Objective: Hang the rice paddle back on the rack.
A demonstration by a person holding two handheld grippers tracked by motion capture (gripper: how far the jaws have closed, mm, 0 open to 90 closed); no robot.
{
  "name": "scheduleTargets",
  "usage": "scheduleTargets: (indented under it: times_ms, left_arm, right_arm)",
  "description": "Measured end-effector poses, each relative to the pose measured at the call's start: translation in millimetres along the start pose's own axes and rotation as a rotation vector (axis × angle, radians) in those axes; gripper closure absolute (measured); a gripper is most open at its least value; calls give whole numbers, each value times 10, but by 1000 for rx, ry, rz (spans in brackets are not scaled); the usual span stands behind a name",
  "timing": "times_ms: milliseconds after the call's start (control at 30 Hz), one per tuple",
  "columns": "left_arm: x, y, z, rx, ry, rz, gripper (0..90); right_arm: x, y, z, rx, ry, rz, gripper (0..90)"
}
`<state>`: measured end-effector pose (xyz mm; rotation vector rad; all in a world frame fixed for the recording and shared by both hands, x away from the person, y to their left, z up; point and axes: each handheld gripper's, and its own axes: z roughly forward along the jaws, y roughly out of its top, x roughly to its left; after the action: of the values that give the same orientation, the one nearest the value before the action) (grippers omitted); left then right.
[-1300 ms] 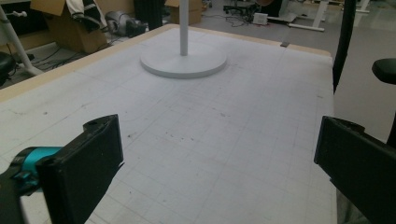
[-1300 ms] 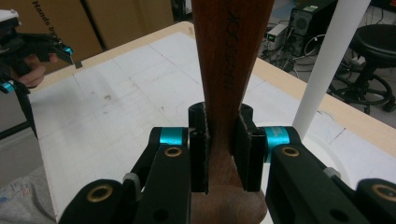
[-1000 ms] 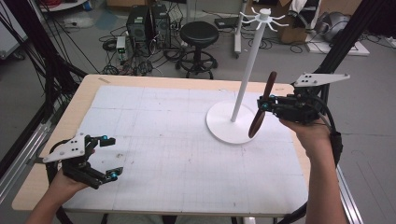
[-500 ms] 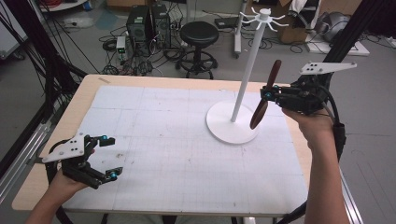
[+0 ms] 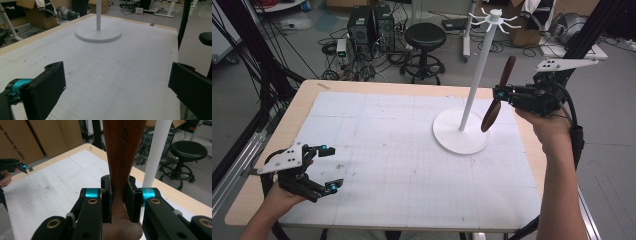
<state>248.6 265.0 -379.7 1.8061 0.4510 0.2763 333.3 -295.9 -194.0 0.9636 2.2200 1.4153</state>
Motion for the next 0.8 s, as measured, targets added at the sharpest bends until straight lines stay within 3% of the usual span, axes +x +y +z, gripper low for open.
scheduleTargets:
  times_ms: [800]
  left_arm:
    - [0,2,-3,-2,-1,0,17]
  right_arm:
    - [-29,278,-20,-4,-54,3,778]
